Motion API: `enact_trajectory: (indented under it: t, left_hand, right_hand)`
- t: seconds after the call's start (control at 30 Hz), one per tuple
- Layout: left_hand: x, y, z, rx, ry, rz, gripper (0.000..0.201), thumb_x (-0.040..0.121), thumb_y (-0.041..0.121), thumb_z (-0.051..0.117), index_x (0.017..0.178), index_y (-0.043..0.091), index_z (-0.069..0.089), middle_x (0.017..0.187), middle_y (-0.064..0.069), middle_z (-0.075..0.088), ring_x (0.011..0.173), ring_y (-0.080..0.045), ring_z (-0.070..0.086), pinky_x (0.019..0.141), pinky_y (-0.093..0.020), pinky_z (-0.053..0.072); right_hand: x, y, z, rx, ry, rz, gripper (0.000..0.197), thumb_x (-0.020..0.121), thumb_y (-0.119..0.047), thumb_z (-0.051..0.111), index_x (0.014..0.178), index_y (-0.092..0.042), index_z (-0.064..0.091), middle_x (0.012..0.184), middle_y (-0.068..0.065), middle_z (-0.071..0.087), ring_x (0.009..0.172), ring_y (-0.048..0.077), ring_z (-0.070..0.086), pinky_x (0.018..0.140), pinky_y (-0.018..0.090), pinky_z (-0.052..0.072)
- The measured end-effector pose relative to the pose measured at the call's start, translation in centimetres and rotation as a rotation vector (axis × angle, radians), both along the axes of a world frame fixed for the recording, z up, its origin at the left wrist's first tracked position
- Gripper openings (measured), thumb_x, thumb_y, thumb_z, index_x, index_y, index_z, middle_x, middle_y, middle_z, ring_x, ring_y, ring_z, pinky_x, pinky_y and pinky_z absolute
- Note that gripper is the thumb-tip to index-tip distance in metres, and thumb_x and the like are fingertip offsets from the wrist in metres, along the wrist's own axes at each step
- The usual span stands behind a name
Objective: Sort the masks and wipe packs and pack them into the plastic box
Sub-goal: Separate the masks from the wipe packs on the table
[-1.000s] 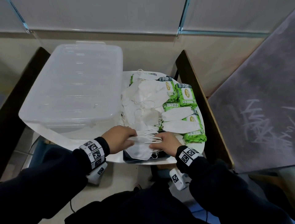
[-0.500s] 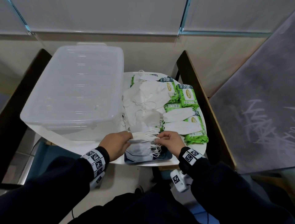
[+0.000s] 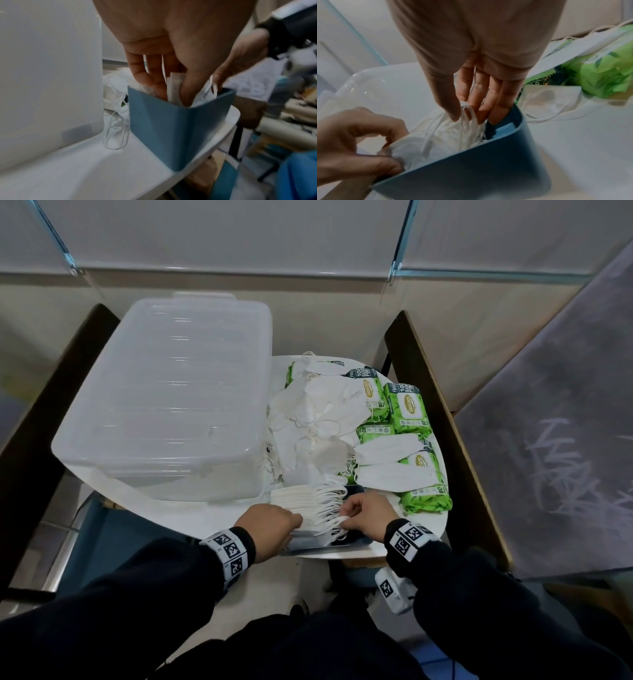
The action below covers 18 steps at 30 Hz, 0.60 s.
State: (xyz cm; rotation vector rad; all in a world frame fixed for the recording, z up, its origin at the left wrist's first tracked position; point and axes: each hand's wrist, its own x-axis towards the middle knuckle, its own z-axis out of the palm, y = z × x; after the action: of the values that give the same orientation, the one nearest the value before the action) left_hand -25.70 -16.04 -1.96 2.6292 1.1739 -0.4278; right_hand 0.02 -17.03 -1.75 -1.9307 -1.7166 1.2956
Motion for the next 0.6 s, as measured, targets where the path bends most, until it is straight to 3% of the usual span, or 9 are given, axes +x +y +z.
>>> enact_trajectory:
  t: [0.07,0.13,0.23,0.37,0.47,0.53,0.6]
  left_hand:
    - [-0.1,-0.3,-0.2,0.016,0.017,-0.056,0.013,0.092,0.029,0.053,0.103,0.022,0.057,0.105,-0.004,0.069,0.099,-0.032,0.064,0.074,-0.036,0.044]
    - [-0.7,-0.1,-0.3,0.035,-0.07,-0.012,0.022,0.089,0.036,0.058,0.108,0.026,0.06,0.107,0.0,0.069,0.099,-0.029,0.065,0.077,-0.036,0.047]
    - [-1.2,0.3,-0.3,0.05,-0.215,0.084,0.016,0.088,0.037,0.061,0.102,0.029,0.065,0.098,0.006,0.069,0.092,-0.025,0.066,0.069,-0.033,0.046]
    - [-0.7,0.7,0.1,-0.003,-0.149,0.098,0.013,0.095,0.034,0.053,0.099,0.028,0.064,0.101,0.007,0.067,0.094,-0.023,0.063,0.073,-0.033,0.049]
    - [-0.5,1.8,1.0,0.016,-0.25,0.187,0.017,0.091,0.044,0.061,0.096,0.029,0.066,0.098,0.009,0.068,0.092,-0.018,0.063,0.074,-0.031,0.049]
    - [-0.1,2.6,2.0,0.01,-0.348,0.252,0.02,0.091,0.05,0.064,0.095,0.031,0.068,0.095,0.013,0.069,0.087,-0.012,0.062,0.075,-0.03,0.049]
    - [0.9,3.8,3.0,0.003,-0.458,0.322,0.017,0.093,0.048,0.065,0.095,0.031,0.07,0.089,0.016,0.067,0.083,-0.008,0.06,0.075,-0.028,0.047]
  right_hand:
    - [-0.1,0.0,0.0,-0.016,-0.009,0.021,0.017,0.073,-0.003,0.084,0.077,-0.016,0.073,0.072,-0.002,0.068,0.067,0.01,0.061,0.073,0.029,0.057]
    - [-0.1,-0.1,-0.2,-0.008,-0.003,0.013,0.016,0.073,-0.006,0.086,0.079,-0.015,0.074,0.071,-0.003,0.067,0.065,0.008,0.06,0.067,0.021,0.054]
    - [0.1,0.0,-0.5,-0.004,0.017,-0.025,0.019,0.072,-0.01,0.089,0.082,-0.016,0.074,0.071,-0.004,0.068,0.065,0.007,0.06,0.067,0.019,0.052]
    - [0.3,0.1,-0.5,-0.022,0.132,-0.089,0.02,0.071,-0.01,0.09,0.084,-0.014,0.075,0.073,0.003,0.071,0.068,0.008,0.061,0.064,0.022,0.052]
    - [0.9,0.3,-0.3,-0.02,0.271,-0.224,0.014,0.079,-0.016,0.088,0.088,-0.013,0.077,0.078,0.007,0.073,0.073,0.011,0.066,0.06,0.024,0.055]
    - [1.7,0.7,0.1,-0.043,0.389,-0.368,0.012,0.086,-0.015,0.082,0.091,-0.006,0.075,0.08,0.007,0.073,0.075,0.017,0.068,0.063,0.032,0.057]
    - [2.7,1.5,0.7,-0.067,0.513,-0.521,0.016,0.091,-0.016,0.077,0.093,-0.002,0.071,0.086,0.015,0.072,0.075,0.024,0.067,0.065,0.036,0.056]
